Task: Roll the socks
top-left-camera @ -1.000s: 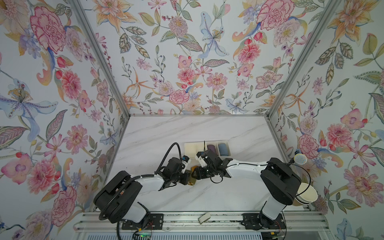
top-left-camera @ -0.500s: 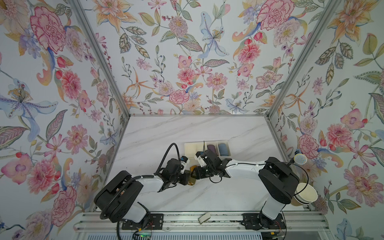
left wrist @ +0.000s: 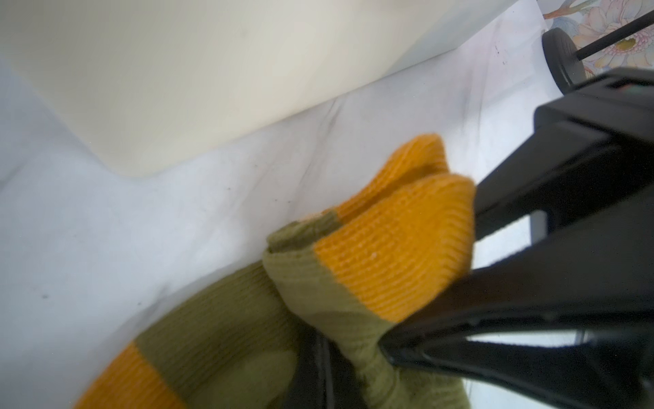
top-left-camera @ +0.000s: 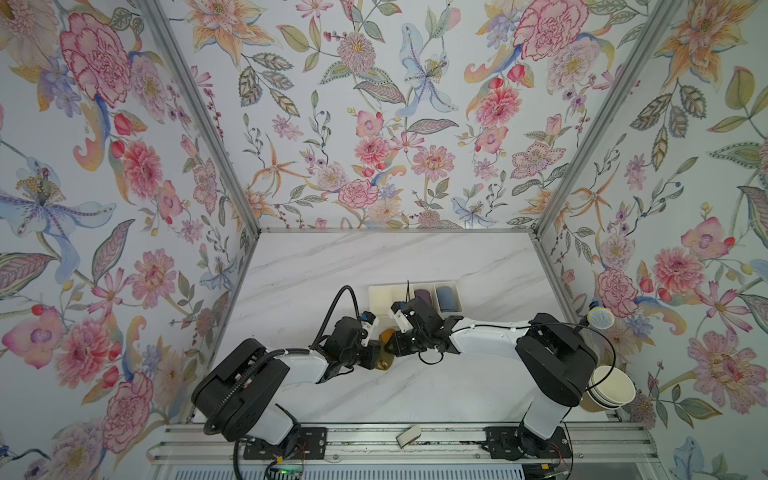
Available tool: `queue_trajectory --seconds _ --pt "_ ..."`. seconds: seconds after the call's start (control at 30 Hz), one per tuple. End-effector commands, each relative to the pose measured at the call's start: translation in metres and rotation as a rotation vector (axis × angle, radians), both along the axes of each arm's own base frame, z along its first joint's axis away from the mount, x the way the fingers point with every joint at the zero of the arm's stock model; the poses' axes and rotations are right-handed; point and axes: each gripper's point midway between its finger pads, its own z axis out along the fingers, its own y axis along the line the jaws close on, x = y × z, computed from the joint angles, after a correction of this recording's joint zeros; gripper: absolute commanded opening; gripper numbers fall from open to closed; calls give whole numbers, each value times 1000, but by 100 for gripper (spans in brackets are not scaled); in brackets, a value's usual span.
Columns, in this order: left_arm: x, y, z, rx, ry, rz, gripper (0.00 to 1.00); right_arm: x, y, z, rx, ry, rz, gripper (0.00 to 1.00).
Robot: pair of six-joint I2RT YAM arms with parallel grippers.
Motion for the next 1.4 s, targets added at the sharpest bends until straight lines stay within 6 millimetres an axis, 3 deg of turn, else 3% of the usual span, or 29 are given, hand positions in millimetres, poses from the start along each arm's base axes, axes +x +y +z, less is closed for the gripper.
queue_trajectory --seconds 0.0,0.33,0.63,1.07,1.37 --pt "-14 -7 2 38 21 -101 0 -8 -10 -27 -109 21 14 6" --pt "7 18 31 137 -81 -41 0 -9 -15 -28 -155 20 20 6" --pt "5 5 58 34 -108 -71 0 -9 -13 -28 -165 19 22 6" --pt "-16 -10 47 -52 -31 -141 0 -7 -12 -28 -172 21 19 7" --pt "-21 -2 24 12 19 -141 0 -5 -11 -26 -169 17 20 7"
